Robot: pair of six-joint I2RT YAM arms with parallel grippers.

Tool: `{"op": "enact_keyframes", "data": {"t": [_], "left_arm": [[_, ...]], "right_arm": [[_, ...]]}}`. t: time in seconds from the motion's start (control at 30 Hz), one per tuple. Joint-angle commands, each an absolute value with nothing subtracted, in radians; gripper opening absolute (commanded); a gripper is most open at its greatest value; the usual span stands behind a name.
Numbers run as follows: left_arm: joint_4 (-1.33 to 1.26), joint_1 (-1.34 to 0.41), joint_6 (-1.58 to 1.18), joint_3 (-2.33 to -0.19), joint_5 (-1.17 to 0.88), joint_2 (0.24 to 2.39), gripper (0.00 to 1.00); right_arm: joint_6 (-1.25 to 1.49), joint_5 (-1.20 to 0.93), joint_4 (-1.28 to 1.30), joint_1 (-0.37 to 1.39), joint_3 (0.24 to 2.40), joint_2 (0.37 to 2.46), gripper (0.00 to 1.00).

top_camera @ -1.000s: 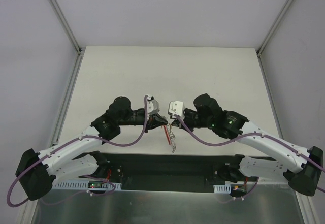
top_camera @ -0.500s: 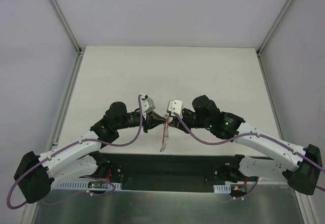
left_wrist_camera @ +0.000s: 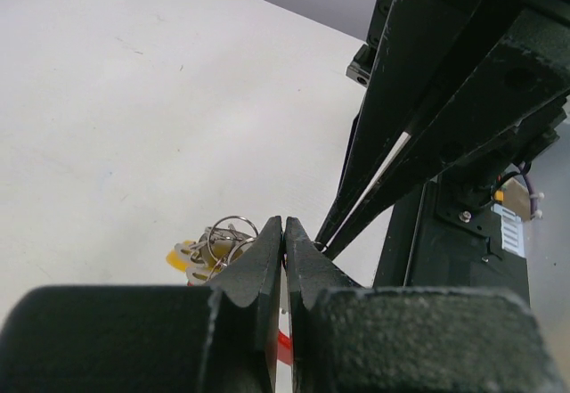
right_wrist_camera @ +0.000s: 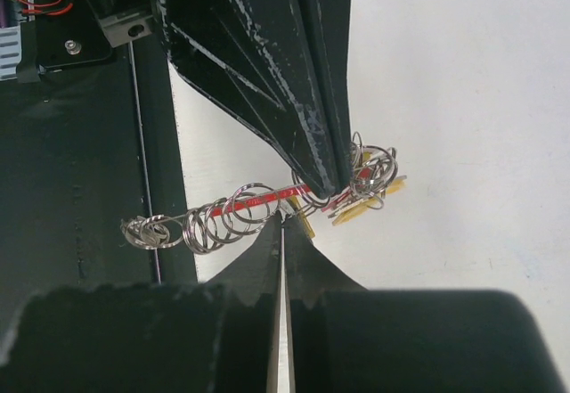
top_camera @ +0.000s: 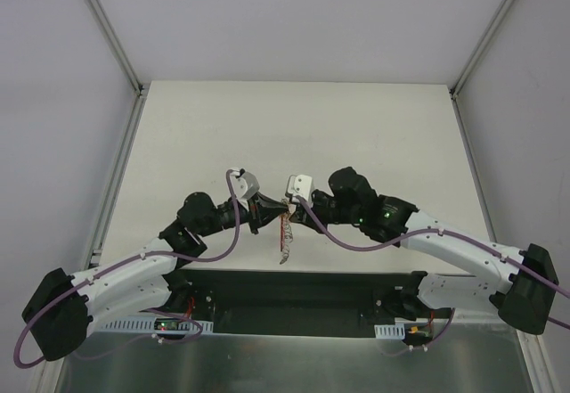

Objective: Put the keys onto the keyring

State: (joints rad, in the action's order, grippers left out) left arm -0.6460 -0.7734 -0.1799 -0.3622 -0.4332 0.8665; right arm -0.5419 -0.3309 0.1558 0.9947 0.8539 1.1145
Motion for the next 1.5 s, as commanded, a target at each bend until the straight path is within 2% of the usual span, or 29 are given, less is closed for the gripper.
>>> {"op": "enact_keyframes", "data": {"t": [0.0, 0.33, 0.6, 0.77, 1.07, 1.27, 1.4, 1.47], "left_arm": [[-0.883, -0.778, -0.247, -0.334, -0.356, 0.831, 0.00], [-1.057, -0.779, -0.308, -0.255, -0.316, 0.870, 0.00], [-0.967, -0.779, -0.262, -0.207, -0.287, 0.789, 0.00], [-0.881, -0.779, -0.218, -0.202, -0.291, 0.724, 0.23], [-0.576, -0.779, -0.040, -0.330, -0.371, 0.713, 0.35], [-0.541, -0.779, -0.054, -0.350, -0.350, 0.761, 0.42], [-0.514, -0.778, -0.101, -0.379, -0.351, 0.831, 0.48], [-0.502, -0.779, -0.146, -0.400, -0.342, 0.871, 0.53]], "right_arm": [[-0.523, -0.402, 0.123, 1.011, 0.879, 1.143, 0.01], [-0.560, -0.335, 0.165, 1.017, 0.913, 1.160, 0.01], [-0.655, -0.198, 0.291, 1.014, 0.966, 1.143, 0.01], [-0.687, -0.196, 0.336, 1.015, 0.997, 1.149, 0.01], [-0.735, -0.196, 0.430, 1.014, 1.054, 1.173, 0.01], [-0.508, -0.199, 0.391, 0.901, 0.951, 1.155, 0.01], [-0.372, -0.242, 0.370, 0.798, 0.904, 1.146, 0.07], [-0.315, -0.268, 0.365, 0.743, 0.890, 1.157, 0.16]]}}
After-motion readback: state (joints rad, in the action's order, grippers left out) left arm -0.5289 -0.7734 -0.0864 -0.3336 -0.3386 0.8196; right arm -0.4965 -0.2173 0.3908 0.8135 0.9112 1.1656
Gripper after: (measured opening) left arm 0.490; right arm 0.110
